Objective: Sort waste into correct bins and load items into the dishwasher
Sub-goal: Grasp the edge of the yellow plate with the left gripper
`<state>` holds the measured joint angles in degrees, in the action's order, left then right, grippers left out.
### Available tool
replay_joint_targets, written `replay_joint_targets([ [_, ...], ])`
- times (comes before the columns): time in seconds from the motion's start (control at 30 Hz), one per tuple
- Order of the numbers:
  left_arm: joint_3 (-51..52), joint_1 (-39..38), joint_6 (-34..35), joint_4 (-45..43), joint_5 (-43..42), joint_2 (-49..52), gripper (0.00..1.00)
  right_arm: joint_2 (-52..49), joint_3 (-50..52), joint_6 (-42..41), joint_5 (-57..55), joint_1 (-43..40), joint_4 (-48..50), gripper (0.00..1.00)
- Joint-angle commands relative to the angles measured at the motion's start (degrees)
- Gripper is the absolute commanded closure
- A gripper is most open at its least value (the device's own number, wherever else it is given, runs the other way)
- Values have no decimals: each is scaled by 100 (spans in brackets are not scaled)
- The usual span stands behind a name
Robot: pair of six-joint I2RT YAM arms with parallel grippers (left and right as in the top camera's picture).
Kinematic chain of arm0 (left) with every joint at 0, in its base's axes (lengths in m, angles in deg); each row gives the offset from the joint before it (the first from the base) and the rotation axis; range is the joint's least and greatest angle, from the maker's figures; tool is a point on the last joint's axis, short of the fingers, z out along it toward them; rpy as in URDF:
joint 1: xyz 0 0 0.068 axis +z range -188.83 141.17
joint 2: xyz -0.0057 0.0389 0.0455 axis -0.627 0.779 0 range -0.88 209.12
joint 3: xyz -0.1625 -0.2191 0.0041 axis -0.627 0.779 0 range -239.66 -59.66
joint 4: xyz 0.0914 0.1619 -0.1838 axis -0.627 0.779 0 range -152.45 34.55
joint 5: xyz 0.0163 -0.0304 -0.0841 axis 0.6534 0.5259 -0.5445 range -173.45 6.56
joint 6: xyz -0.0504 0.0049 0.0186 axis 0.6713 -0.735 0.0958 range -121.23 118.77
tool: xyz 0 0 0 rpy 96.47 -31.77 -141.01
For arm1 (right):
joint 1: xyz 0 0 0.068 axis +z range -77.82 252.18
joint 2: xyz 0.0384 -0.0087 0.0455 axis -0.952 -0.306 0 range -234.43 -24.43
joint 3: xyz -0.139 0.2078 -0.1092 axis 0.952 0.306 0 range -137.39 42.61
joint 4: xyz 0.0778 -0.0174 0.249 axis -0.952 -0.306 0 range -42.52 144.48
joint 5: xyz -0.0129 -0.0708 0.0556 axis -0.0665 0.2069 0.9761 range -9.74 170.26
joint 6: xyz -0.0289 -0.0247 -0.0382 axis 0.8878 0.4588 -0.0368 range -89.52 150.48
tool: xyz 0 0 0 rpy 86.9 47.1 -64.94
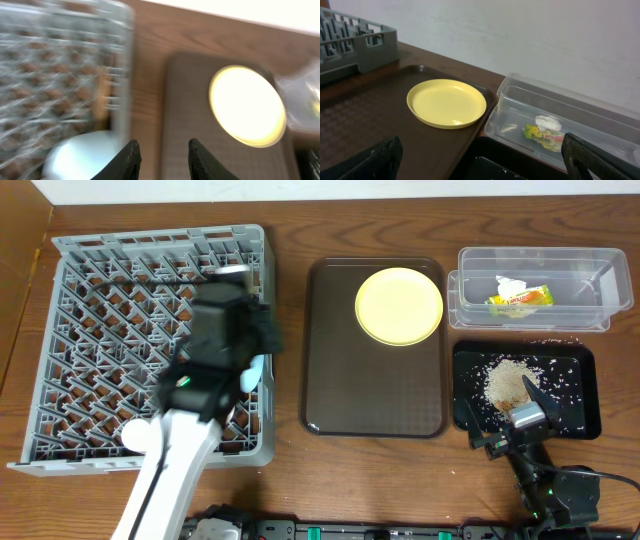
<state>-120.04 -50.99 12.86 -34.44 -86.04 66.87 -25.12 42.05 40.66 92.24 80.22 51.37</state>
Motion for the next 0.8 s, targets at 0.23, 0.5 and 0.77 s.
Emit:
replay_joint_targets([
  [0.23, -1191, -1281, -210, -269, -391, 2865, 63, 31, 24, 61, 28, -85, 7, 1],
  [0.5, -1360, -1241, 621, -2151, -584, 4538, 50, 28, 24, 61, 26, -85, 7, 1],
  [0.77, -1360, -1099, 1202, -2708, -1486, 5414, 51, 28, 24, 61, 28, -85, 7, 1],
])
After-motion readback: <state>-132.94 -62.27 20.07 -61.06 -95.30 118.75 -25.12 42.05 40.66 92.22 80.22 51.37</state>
